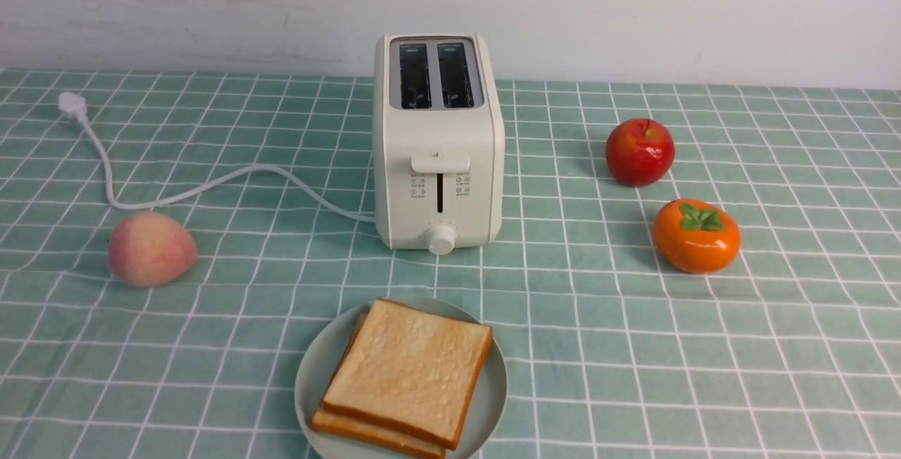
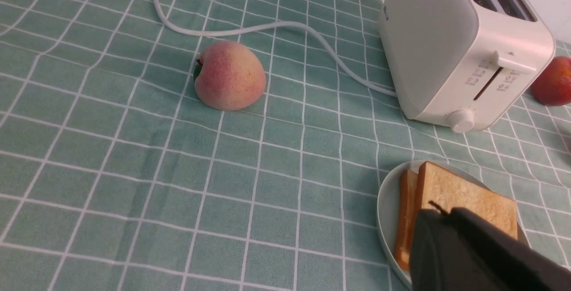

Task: Take toasted bread from bread machine on blue coffee table place on plate.

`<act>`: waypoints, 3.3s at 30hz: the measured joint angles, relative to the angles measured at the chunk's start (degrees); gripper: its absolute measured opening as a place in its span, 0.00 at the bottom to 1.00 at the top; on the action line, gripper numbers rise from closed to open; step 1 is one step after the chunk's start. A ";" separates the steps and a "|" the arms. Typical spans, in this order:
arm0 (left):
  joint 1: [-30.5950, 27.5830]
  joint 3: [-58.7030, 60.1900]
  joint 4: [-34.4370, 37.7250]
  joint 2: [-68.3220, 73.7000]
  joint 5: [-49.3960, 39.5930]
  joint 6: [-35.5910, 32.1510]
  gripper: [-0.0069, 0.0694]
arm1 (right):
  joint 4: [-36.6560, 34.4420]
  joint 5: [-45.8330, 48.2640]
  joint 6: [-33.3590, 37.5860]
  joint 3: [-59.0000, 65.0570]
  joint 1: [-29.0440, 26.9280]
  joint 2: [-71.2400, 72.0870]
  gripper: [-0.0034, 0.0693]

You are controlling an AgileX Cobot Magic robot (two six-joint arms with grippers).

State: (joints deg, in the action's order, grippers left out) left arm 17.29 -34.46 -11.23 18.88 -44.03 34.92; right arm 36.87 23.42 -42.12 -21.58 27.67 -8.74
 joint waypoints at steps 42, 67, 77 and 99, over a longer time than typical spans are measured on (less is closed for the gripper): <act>-15.14 36.23 17.53 -19.45 21.86 -19.37 0.17 | 0.26 0.13 0.04 0.00 0.00 0.00 0.15; -15.14 36.23 17.50 -19.45 21.82 -19.37 0.19 | -20.96 -2.64 15.61 0.00 0.00 0.00 0.19; -15.14 36.23 17.50 -19.45 21.82 -19.37 0.21 | -36.87 -4.02 34.40 0.08 0.00 0.00 0.19; -15.14 36.23 17.46 -19.50 21.59 -19.37 0.21 | -36.42 -0.97 35.16 22.30 -29.50 9.30 0.23</act>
State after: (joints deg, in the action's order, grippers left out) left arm 2.15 1.76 6.23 -0.61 -22.43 15.55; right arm 0.45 22.45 -6.96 0.72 -1.83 0.56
